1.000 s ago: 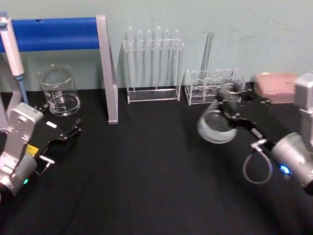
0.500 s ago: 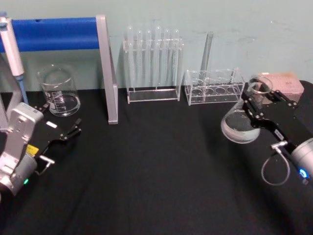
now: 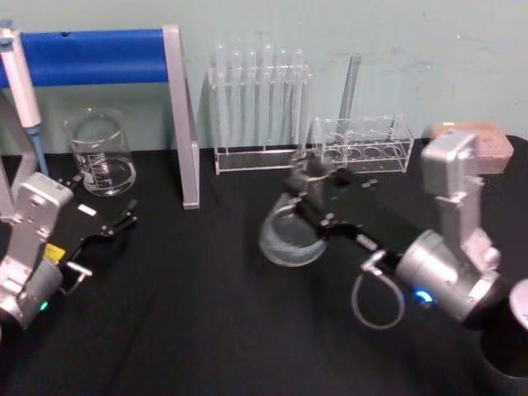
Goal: Grasp the erlenmeyer flask with one hand, shake it three times, then place it back.
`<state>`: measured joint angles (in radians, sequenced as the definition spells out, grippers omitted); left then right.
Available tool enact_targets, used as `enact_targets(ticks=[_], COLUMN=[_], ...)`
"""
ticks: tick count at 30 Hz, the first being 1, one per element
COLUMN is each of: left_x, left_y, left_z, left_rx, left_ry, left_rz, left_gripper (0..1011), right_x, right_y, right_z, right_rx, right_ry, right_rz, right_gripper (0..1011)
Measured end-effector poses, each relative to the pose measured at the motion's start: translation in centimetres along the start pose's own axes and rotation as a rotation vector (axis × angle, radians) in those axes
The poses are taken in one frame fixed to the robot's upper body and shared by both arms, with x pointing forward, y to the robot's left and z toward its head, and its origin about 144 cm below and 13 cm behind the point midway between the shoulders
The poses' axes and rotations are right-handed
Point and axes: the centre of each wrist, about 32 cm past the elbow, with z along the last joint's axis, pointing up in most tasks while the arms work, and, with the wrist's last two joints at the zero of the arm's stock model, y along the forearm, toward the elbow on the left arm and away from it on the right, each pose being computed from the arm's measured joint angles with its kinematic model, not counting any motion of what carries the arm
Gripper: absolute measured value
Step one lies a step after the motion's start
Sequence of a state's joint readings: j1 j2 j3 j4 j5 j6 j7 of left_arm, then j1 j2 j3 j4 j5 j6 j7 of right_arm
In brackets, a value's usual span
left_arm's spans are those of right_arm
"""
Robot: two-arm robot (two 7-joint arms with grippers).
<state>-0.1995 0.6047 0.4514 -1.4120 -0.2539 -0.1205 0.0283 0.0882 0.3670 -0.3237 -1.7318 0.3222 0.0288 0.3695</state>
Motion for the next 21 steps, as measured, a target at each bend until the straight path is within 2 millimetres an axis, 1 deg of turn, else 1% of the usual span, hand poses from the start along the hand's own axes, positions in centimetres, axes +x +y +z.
enact_targets(ticks=[4,5,10,16,21], left_x=[0.0,0.0,0.0,0.0,0.0], left_y=[0.0,0.0,0.0,0.0,0.0], left_z=[0.0,0.0,0.0,0.0,0.0], left_rx=[0.0,0.0,0.0,0.0,0.0], left_ry=[0.0,0.0,0.0,0.0,0.0], left_rz=[0.0,0.0,0.0,0.0,0.0], left_gripper=[1001,1001,1001,1001,1001], right_x=[-0.8,-0.8,-1.4,-1.3,-0.6], right_y=[1.8,1.8,3.0,3.2,2.5], right_z=[-0.1,-0.1,-0.3,-0.4,-0.5], right_rx=[0.004,0.004,0.006,0.007,0.005], right_ry=[0.006,0.006,0.012,0.017,0.017], right_rz=[0.125,0.125,0.213,0.23,0.183], right_gripper=[453,456,456,456,456])
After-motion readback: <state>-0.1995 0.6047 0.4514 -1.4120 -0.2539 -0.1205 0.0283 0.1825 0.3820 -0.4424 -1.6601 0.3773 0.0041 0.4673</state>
